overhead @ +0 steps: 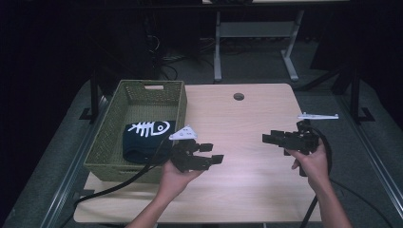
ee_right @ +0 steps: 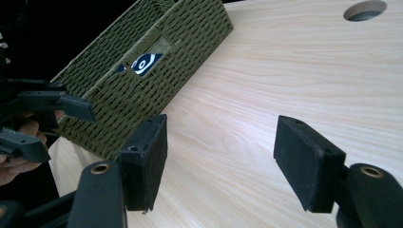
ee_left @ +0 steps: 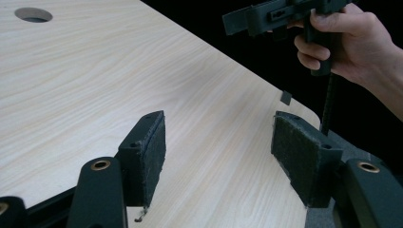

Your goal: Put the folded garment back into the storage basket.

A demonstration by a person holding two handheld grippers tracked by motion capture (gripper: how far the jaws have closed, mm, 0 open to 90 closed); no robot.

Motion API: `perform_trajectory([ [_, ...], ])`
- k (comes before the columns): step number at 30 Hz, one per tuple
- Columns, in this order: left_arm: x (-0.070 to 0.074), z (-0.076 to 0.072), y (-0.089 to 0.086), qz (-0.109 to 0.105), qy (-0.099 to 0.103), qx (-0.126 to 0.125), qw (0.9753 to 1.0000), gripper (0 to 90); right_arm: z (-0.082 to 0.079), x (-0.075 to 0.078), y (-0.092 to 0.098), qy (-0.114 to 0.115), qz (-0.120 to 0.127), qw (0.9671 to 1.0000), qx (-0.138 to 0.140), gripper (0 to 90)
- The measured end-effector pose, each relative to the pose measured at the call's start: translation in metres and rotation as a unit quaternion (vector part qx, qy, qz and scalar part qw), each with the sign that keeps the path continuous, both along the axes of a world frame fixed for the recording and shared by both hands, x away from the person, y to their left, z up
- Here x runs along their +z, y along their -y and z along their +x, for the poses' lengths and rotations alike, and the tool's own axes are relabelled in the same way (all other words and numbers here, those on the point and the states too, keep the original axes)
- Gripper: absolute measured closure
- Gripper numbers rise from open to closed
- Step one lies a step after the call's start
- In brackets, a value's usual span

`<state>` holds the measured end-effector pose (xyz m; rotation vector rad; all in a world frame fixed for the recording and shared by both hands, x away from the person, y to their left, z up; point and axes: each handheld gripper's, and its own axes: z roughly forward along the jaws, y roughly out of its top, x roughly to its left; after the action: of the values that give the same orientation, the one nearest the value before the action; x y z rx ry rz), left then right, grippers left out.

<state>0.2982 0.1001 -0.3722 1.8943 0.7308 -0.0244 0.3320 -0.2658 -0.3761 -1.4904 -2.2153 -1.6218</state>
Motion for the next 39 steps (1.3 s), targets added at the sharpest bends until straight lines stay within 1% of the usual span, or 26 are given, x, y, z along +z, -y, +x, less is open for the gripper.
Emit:
perform_trajectory([
  [1,-0.001,-0.001,0.001,0.003,0.005,-0.003,1.0,36.8,0.0,-0.001,0.001,0.002,-0.002,1.0,0.0,35.6],
  [2,-0.001,-0.002,0.003,0.005,0.005,-0.002,1.0,37.3,-0.001,-0.002,0.003,0.001,-0.002,1.0,-0.001,35.6],
  [3,-0.001,-0.003,0.008,0.021,0.011,-0.003,0.9997,36.2,-0.001,-0.003,0.004,0.0,-0.001,1.0,-0.002,35.6],
  [4,0.0,-0.006,0.013,0.03,0.022,-0.011,0.9992,36.1,-0.002,-0.004,0.005,0.001,-0.003,1.0,-0.002,35.6],
  [5,0.001,-0.008,0.018,0.026,0.023,-0.016,0.9993,36.6,-0.002,-0.004,0.006,0.0,-0.003,1.0,-0.003,35.5],
  [6,0.002,-0.008,0.021,0.023,0.022,-0.017,0.9993,35.5,-0.003,-0.005,0.007,-0.001,-0.002,1.0,-0.003,35.6],
  [8,0.002,-0.007,0.026,0.009,0.021,-0.022,0.9995,36.7,-0.004,-0.006,0.01,0.0,0.0,1.0,-0.004,35.5],
  [9,0.0,-0.006,0.027,0.007,0.019,-0.02,0.9996,36.9,-0.005,-0.006,0.011,-0.003,0.001,1.0,-0.007,35.5],
  [12,-0.005,-0.006,0.031,0.011,0.015,-0.02,0.9996,37.3,-0.007,-0.009,0.016,0.0,-0.001,1.0,-0.007,35.4],
  [13,-0.008,-0.008,0.033,0.015,0.02,-0.02,0.9995,37.5,-0.008,-0.01,0.018,-0.002,0.001,1.0,-0.009,35.4],
  [14,-0.01,-0.009,0.034,0.016,0.021,-0.02,0.9994,37.5,-0.008,-0.012,0.02,-0.003,0.003,0.9999,-0.012,35.4],
  [15,-0.014,-0.009,0.036,0.02,0.016,-0.024,0.9994,37.5,-0.008,-0.013,0.021,-0.003,0.003,0.9999,-0.013,35.4],
  [17,-0.018,-0.01,0.038,0.025,0.019,-0.024,0.9992,37.5,-0.009,-0.016,0.023,-0.003,0.003,0.9999,-0.014,35.2],
  [20,-0.022,-0.008,0.041,0.022,0.015,-0.026,0.9993,37.8,-0.011,-0.02,0.026,-0.007,0.002,0.9998,-0.016,34.8],
  [21,-0.023,-0.008,0.045,0.039,0.019,-0.024,0.9988,37.9,-0.011,-0.021,0.027,-0.006,0.001,0.9998,-0.017,34.8],
  [22,-0.023,-0.009,0.049,0.05,0.026,-0.027,0.9981,36.0,-0.011,-0.022,0.029,-0.006,0.002,0.9998,-0.019,34.7],
  [23,-0.024,-0.01,0.053,0.049,0.031,-0.034,0.9977,36.1,-0.012,-0.023,0.029,-0.007,0.001,0.9998,-0.02,34.7],
  [25,-0.024,-0.009,0.059,0.039,0.028,-0.032,0.9983,35.7,-0.013,-0.025,0.032,-0.009,0.001,0.9997,-0.022,34.6],
  [28,-0.029,-0.009,0.065,0.041,0.028,-0.035,0.9982,35.5,-0.017,-0.029,0.037,-0.009,0.001,0.9997,-0.024,34.4],
  [29,-0.03,-0.009,0.065,0.043,0.028,-0.032,0.9982,35.3,-0.018,-0.03,0.039,-0.012,-0.001,0.9996,-0.026,34.3],
  [31,-0.035,-0.009,0.066,0.051,0.033,-0.023,0.9979,34.7,-0.021,-0.034,0.043,-0.011,-0.001,0.9995,-0.03,34.2],
  [33,-0.038,-0.01,0.067,0.052,0.034,-0.02,0.9979,34.3,-0.024,-0.038,0.046,-0.012,-0.003,0.9994,-0.033,33.9],
  [34,-0.039,-0.01,0.068,0.055,0.037,-0.019,0.9976,34.3,-0.025,-0.04,0.048,-0.01,-0.005,0.9994,-0.033,33.7],
  [35,-0.041,-0.01,0.068,0.06,0.043,-0.016,0.9971,34.3,-0.027,-0.041,0.049,-0.014,-0.006,0.9993,-0.034,33.5],
  [37,-0.043,-0.011,0.068,0.062,0.047,-0.008,0.9969,34.0,-0.03,-0.044,0.053,-0.011,-0.009,0.9992,-0.036,32.9],
  [39,-0.046,-0.013,0.067,0.069,0.058,0.002,0.9959,33.7,-0.033,-0.046,0.056,-0.01,-0.01,0.9992,-0.038,32.6],
])
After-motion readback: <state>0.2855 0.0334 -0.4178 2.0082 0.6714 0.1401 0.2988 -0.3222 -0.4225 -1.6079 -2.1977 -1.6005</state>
